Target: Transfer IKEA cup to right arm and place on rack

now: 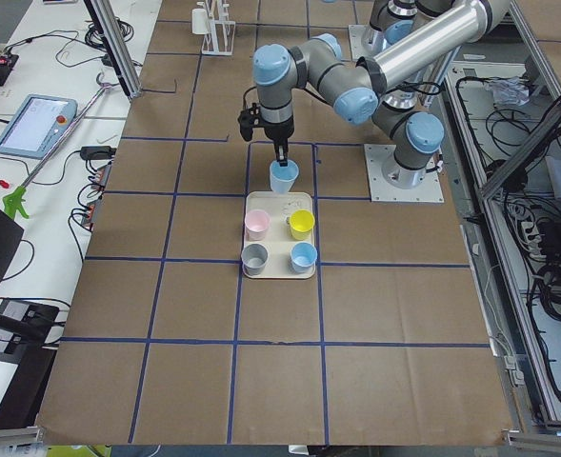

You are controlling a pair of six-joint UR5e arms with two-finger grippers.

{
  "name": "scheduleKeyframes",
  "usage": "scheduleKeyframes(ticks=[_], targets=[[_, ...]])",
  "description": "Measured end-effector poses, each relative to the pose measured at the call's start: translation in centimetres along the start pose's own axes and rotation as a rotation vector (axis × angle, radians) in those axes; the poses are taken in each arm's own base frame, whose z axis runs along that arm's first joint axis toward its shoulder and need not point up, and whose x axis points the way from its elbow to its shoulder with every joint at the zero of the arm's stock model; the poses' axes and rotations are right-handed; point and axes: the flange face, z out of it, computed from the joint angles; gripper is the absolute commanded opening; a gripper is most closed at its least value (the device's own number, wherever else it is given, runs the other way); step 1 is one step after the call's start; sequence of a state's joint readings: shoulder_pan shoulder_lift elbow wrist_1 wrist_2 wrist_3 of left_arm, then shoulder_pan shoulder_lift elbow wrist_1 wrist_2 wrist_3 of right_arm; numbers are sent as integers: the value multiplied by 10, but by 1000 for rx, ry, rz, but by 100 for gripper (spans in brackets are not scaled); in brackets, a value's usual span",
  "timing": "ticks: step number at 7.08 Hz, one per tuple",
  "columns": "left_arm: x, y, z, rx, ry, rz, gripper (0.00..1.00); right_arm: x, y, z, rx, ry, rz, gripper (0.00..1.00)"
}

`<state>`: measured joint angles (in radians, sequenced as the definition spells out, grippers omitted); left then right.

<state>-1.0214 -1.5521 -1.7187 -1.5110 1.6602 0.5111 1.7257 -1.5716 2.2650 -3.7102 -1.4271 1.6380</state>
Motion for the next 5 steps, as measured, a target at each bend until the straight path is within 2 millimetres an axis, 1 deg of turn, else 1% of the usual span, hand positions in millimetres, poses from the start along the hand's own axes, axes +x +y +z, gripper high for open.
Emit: scheduleKeyframes(ticks=[1,2,3,5], targets=[[0,-18,-26,7,1,21,0,0,0,1,0,3,-2,100],[5,-37,-36,23,16,48,0,0,0,1,0,3,-4,100],[15,-58,-37,66,56,72,0,1,0,1,0,4,-3,100],[38,-92,-35,236,182,126,0,1,1,1,-7,7,6,100]])
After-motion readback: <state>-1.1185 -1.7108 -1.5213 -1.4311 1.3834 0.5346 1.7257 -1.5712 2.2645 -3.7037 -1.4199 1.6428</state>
